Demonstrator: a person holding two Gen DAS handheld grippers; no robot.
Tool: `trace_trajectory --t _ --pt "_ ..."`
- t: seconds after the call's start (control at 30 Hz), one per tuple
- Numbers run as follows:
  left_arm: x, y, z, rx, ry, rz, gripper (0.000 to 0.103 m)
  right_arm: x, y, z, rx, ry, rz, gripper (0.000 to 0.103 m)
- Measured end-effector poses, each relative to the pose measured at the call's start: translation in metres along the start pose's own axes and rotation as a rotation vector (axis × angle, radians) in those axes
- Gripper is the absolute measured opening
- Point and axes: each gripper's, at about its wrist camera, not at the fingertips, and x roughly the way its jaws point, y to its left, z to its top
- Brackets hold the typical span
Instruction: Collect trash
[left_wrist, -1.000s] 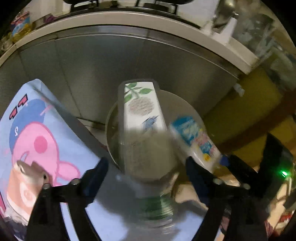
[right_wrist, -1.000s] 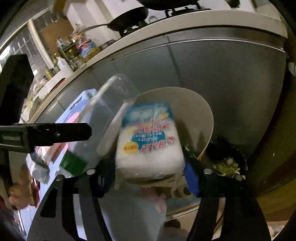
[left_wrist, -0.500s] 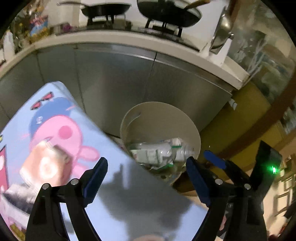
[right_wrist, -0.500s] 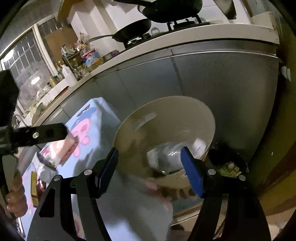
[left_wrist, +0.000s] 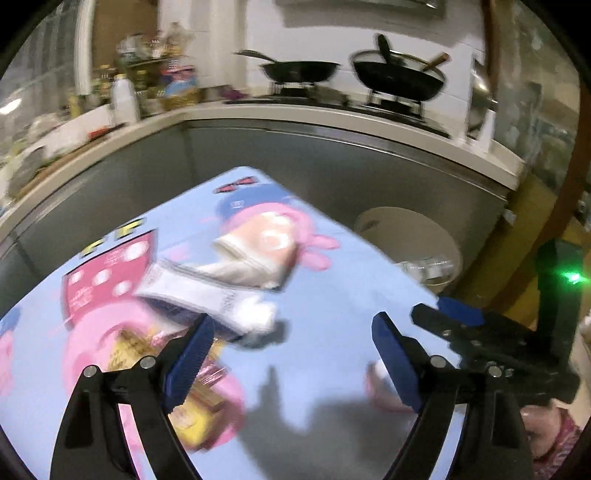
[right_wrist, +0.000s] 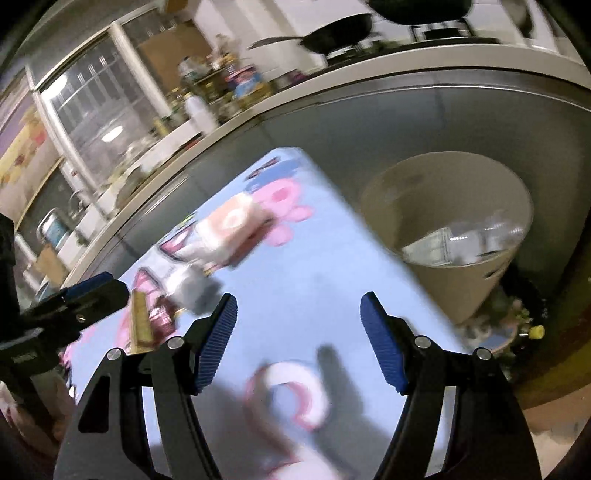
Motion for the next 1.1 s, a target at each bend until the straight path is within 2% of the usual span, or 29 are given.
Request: trace_trajectory --t 0.23,0.63,0.93,1.03,1.1 --pt "-0.031 0.058 -0.034 -0.126 -0.024 0.116 0.087 0.004 0.068 -0.013 -0.077 0.054 0.097 0.071" --pt "-0.067 0.138 -0.082 -0.324 -0.042 0.255 0.089 0.006 0.158 -0.041 -0.236 0.128 0.180 0.076" --pt "-0.087 0.179 -0.114 -0.415 -0.050 0.318 0.092 0.020 0.199 -0.067 -0.301 0.203 0.201 0.078" --pt "-0.084 0.188 -0.121 -0.436 -0.034 0.328 0.092 0.025 0.204 -0.075 -0.305 0.229 0.203 0.082" --pt "-0.082 0.192 -0.125 -0.450 -0.015 0.324 0.092 0.024 0.209 -0.079 -0.306 0.228 0.204 0.089"
